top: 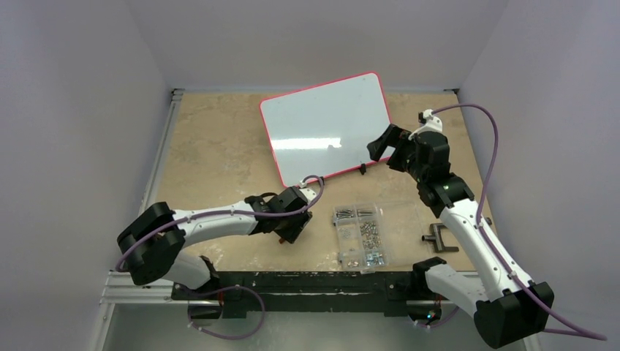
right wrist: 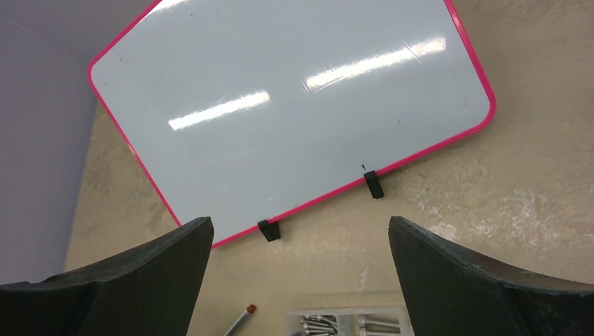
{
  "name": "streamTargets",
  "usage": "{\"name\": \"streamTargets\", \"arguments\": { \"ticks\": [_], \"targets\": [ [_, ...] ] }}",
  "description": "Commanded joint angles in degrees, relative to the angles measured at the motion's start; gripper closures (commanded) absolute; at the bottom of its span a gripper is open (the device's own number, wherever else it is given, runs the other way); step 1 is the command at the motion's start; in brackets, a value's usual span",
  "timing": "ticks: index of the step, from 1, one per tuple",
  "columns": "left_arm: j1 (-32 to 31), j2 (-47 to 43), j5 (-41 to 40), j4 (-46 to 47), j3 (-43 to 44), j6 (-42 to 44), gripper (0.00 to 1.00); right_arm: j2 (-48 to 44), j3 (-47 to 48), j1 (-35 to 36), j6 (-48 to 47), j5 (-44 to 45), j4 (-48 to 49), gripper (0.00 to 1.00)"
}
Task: Write a sentence on the whiteboard
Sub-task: Pick up the whiteboard marker from the center of the board.
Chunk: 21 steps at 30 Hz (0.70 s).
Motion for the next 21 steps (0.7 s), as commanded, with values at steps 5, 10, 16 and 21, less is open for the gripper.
{"name": "streamTargets", "arguments": {
  "ticks": [5,10,16,21],
  "targets": [
    [-0.3,3.8,-2.4,7.1,0.1,-4.7,0.53,-1.2,0.5,0.2,-1.0,0.7,-0.3,0.02],
    [-0.3,7.1,0.2,10.2,-0.5,-5.0,0.63,-1.7,0.5,0.2,-1.3,0.5,-0.9,0.02],
    [-0.3,7.5,3.4,13.3,-1.4,-4.5,1.00,-1.6,1.8,0.1,-2.6,-1.1,-2.8,0.03],
    [-0.3,2.4,3.9,11.1,-0.8,-3.5,1.00,-2.6,2.7,0.2,-3.7,-5.0,-4.4,0.03]
  ]
}}
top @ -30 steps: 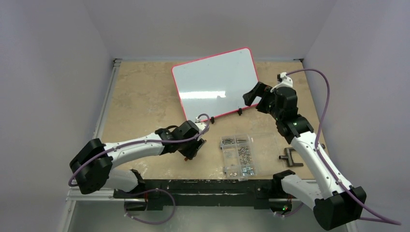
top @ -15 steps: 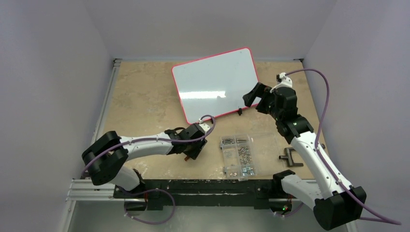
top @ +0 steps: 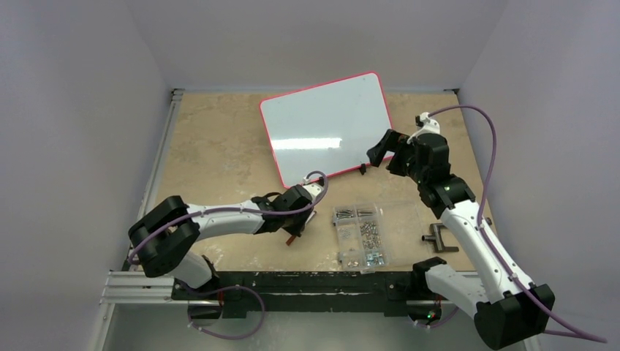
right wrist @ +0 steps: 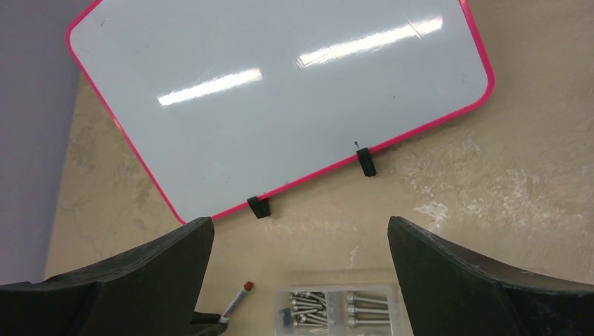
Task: Write a sentence on the whiteboard
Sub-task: Pick up the whiteboard marker from the center of the board, then pass from the left arm to the right
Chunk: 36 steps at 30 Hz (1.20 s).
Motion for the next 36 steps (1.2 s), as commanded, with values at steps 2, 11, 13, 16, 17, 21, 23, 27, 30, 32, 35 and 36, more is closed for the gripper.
{"name": "streamTargets", "arguments": {
  "ticks": [2,11,13,16,17,21,23,27,30,32,35,36],
  "targets": [
    [-0.3,-6.0,3.7,-3.7,1.6,1.3,1.00,-2.9,2.0,0.3,-4.2,-14.2,1.7,0.02],
    [-0.3,-16.3,6.7,-17.6,16.3,9.5,1.00,-5.8,-2.4,1.9,3.8,-36.6,9.4,0.03],
    [-0.3,-17.3,7.5,-20.1,19.6,11.7,1.00,-6.3,-2.9,1.9,4.0,-40.7,10.3,0.04],
    [-0.3,-18.6,9.5,-23.2,23.7,15.6,1.00,-6.0,-3.2,1.9,4.8,-47.2,12.1,0.05],
    [-0.3,-18.7,10.3,-24.2,25.1,17.4,1.00,-5.8,-3.3,1.9,5.5,-49.3,13.1,0.06],
    [-0.3,-18.6,13.1,-28.3,30.1,21.3,1.00,-5.7,-4.4,1.9,11.4,-55.5,20.4,0.10],
    [-0.3,-18.4,14.4,-29.4,31.7,24.2,1.00,-5.3,-4.7,2.1,13.4,-56.7,23.0,0.14],
    [-0.3,-18.6,16.3,-29.9,33.9,26.2,1.00,-3.7,-4.2,3.1,13.7,-56.8,23.4,0.19],
    [-0.3,-18.5,17.5,-30.4,36.0,27.5,1.00,-2.8,-4.3,4.5,13.9,-55.7,24.1,0.22],
    [-0.3,-18.2,18.2,-30.9,37.5,28.2,1.00,-2.4,-4.4,5.9,14.3,-54.4,24.7,0.24],
    [-0.3,-17.1,19.1,-31.9,39.9,29.1,1.00,-1.6,-4.3,8.2,14.8,-53.1,25.8,0.27],
    [-0.4,-16.6,19.5,-32.3,40.7,29.4,1.00,-1.3,-4.2,8.7,14.8,-52.7,26.1,0.29]
  ]
}}
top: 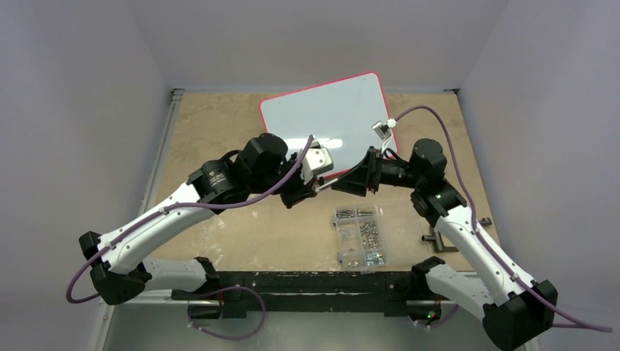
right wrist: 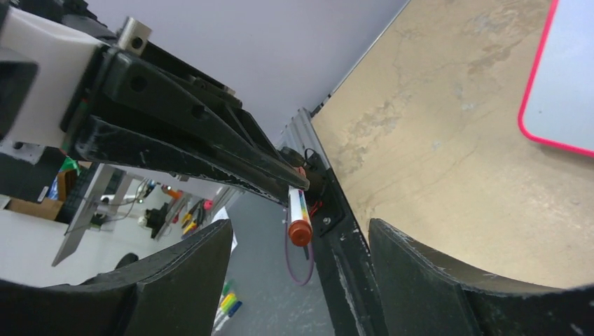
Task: Write a sentence on the whiteboard
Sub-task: Pass from the left arm to the right
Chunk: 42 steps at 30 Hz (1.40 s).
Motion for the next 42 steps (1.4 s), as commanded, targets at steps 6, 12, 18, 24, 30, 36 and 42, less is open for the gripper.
{"name": "streamTargets", "arguments": {
  "ticks": [6,12,18,24,30,36,42],
  "targets": [
    [-0.8,2.9,3.8,-2.8,7.2,4.4,1.00,2.9,1.6,4.3,1.8,1.4,5.9,0.41],
    [-1.2,4.4,3.3,-2.5,7.7,5.6,1.00,5.3,1.9,5.9,2.3,1.7,7.5,0.59],
    [-1.1,3.7,-0.7,0.4,6.0,6.0,1.00,6.1,1.9,6.0,1.1,1.5,5.8,0.96],
    [-1.1,2.9,-4.5,1.8,4.0,5.6,0.61,5.6,2.6,6.0,-0.2,3.2,3.4,1.00],
    [-1.0,-1.6,-8.2,1.8,-1.8,7.2,0.33,4.7,6.5,6.0,-3.8,6.2,-2.2,1.00],
    [-0.6,-5.6,-10.5,4.1,-6.4,6.9,0.26,4.0,9.1,6.0,-4.8,5.7,-4.9,1.00],
    [1.2,-5.6,-6.2,4.7,-6.2,6.5,0.31,4.2,9.8,6.0,-6.4,4.2,-6.0,1.00]
  ]
}}
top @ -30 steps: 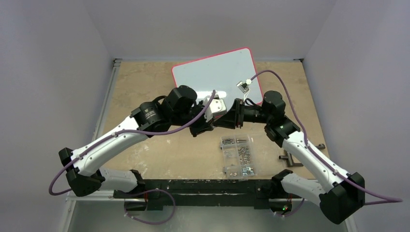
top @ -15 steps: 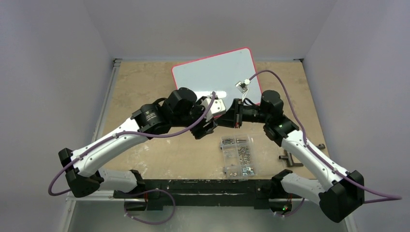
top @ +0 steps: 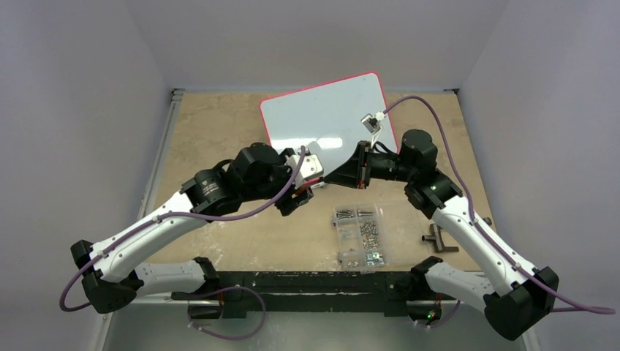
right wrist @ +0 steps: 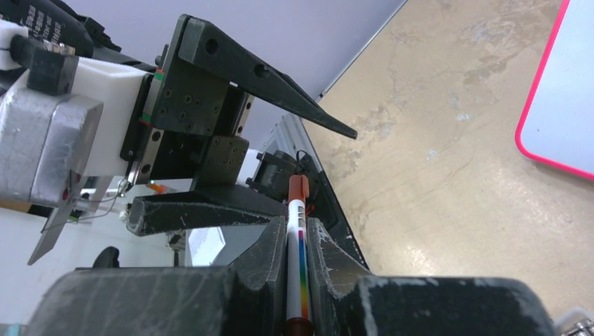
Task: Write a sentence on the whiteboard
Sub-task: Pass from the left arm to the right, then pass from the right arm to the left
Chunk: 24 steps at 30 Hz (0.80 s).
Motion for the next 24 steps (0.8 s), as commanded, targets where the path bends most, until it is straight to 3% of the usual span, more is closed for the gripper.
{"name": "streamTargets", "arguments": {
  "ticks": [1,5,9,12,13,15,16,19,20,22,24],
  "targets": [
    [0.9,-0.7,2.9,3.5,0.0,0.4,0.31,-0.4,2.7,0.1,-2.7,-1.2,-1.2,1.00],
    [0.9,0.6,5.0,4.2,0.2,0.2,0.38,-0.2,2.3,0.1,-2.3,-2.0,-0.3,1.00],
    [0.9,2.5,6.6,3.2,1.4,0.6,0.63,0.0,1.9,0.1,-2.2,-2.4,0.4,1.00],
    [0.8,3.5,7.8,3.0,2.2,0.4,0.95,0.3,1.8,0.1,-2.1,-2.8,0.5,1.00],
    [0.9,3.7,7.7,2.8,2.3,0.4,1.00,0.3,1.7,0.1,-2.1,-2.8,0.5,1.00],
    [0.9,3.9,7.5,2.9,2.4,0.4,1.00,0.3,1.9,0.1,-2.0,-2.8,0.3,1.00],
    [0.9,4.0,7.2,3.1,2.3,0.3,1.00,0.5,2.0,0.1,-2.0,-3.1,0.2,0.98],
    [0.8,4.1,5.4,3.6,2.4,-0.1,1.00,0.9,1.7,0.1,-2.0,-3.4,-0.1,0.56],
    [0.9,4.1,4.7,3.8,2.4,-0.4,1.00,1.0,1.6,0.1,-2.1,-3.4,-0.2,0.48],
    [0.9,4.1,3.7,3.8,2.3,-0.6,1.00,1.1,1.3,0.1,-1.9,-3.4,-0.1,0.44],
    [0.9,4.1,2.7,4.2,2.3,-0.8,1.00,1.3,1.0,0.1,-1.4,-3.6,0.4,0.45]
  ]
}}
